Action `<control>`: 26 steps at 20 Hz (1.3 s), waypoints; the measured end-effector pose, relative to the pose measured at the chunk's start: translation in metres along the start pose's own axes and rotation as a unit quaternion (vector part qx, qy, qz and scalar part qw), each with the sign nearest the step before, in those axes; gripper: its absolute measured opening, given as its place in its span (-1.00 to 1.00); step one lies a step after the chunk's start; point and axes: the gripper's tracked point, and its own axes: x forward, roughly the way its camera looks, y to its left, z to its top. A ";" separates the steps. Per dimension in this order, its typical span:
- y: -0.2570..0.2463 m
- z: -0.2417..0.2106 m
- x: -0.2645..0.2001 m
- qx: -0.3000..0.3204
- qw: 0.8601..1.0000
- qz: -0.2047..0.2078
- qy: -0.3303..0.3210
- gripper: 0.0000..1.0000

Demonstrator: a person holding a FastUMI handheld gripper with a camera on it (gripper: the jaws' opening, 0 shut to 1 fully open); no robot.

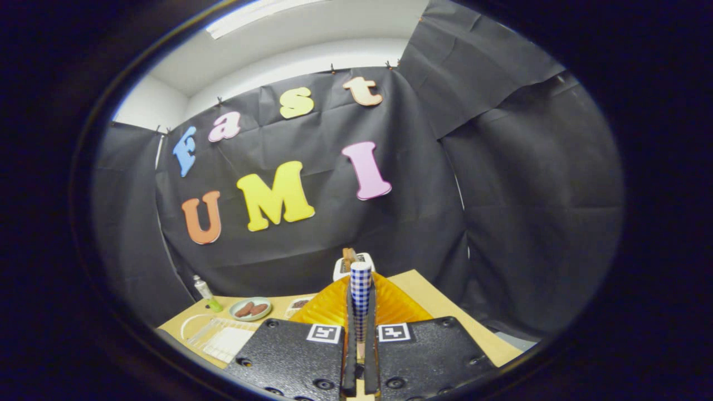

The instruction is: Take the plate from the dish rack, then take the spoon from the basket and place it into the plate.

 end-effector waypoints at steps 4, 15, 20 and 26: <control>0.047 -0.036 -0.040 0.006 1.000 0.025 0.004 -0.79; 0.153 -0.152 -0.066 -0.014 0.994 0.094 0.060 -0.79; 0.180 -0.181 -0.064 -0.053 0.991 0.112 0.057 -0.79; 0.201 -0.204 -0.066 -0.071 0.987 0.130 0.059 -0.75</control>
